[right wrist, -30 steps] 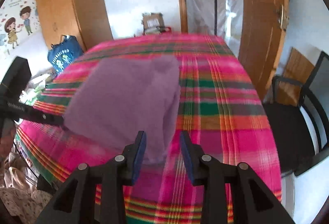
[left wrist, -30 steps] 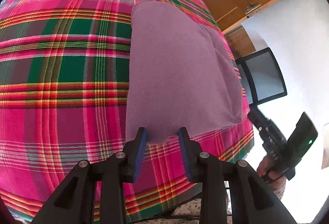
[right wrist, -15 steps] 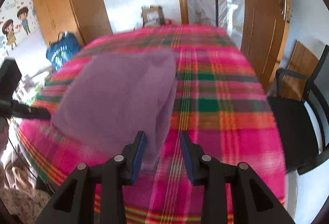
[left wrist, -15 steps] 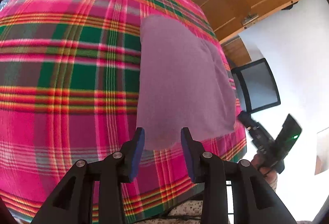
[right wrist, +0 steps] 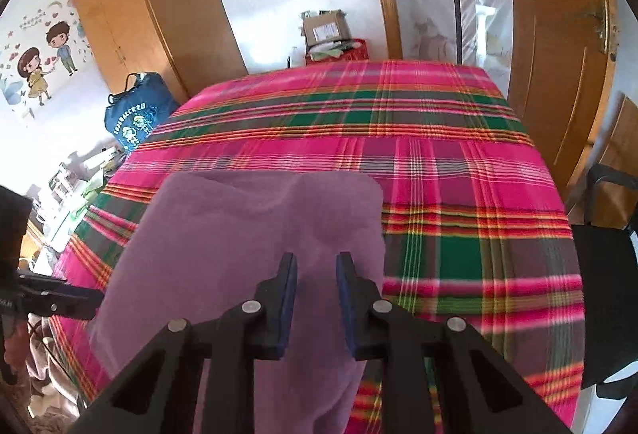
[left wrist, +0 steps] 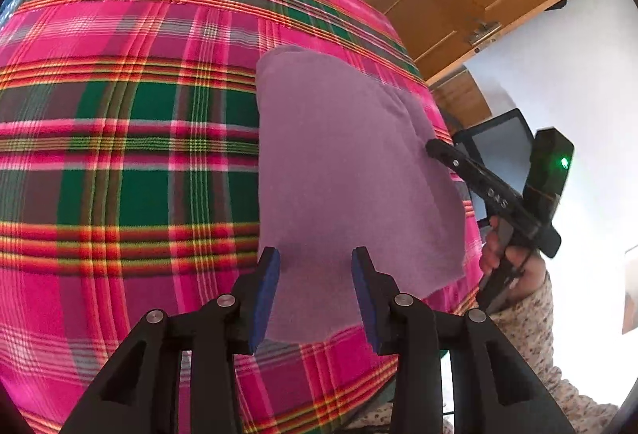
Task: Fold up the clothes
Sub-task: 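Move the open right gripper over the folded mauve garment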
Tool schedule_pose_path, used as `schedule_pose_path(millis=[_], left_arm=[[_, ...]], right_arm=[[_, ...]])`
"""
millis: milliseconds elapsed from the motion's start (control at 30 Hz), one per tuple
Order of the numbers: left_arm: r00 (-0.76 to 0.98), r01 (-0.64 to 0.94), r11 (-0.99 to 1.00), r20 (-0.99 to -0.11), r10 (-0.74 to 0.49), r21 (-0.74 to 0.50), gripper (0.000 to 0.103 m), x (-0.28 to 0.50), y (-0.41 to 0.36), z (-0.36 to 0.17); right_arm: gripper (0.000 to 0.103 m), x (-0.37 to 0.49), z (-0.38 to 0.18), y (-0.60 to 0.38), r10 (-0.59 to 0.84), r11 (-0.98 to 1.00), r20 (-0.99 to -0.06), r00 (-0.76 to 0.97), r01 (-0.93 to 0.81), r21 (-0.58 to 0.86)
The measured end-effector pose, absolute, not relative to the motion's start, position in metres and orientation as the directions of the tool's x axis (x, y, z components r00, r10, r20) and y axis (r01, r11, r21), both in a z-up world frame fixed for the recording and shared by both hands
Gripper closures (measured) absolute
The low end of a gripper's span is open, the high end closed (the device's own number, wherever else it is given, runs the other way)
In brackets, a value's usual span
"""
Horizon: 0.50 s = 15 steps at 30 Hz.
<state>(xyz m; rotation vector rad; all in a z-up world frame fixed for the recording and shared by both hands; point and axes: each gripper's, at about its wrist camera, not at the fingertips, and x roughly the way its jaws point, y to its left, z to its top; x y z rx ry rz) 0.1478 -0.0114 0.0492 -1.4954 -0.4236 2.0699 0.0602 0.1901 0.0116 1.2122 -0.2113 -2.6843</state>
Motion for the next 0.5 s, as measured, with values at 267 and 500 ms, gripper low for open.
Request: schedule_pose_path(millis=[267, 500], left_arm=[[-0.212, -0.238, -0.810, -0.785, 0.583, -0.537, 0.063, 0.136, -0.010, 0.041], [-0.209, -0.219, -0.813, -0.788, 0.579, -0.539, 0.063, 0.135, -0.017, 0.038]], right_arm=[[0.081, 0.045, -0.004, 0.202, -0.167, -0.983, -0.760, -0.628, 0.045, 0.179], [0.080, 0.044, 0.000, 0.192, -0.185, -0.980, -0.751, -0.634, 0.064, 0.188]])
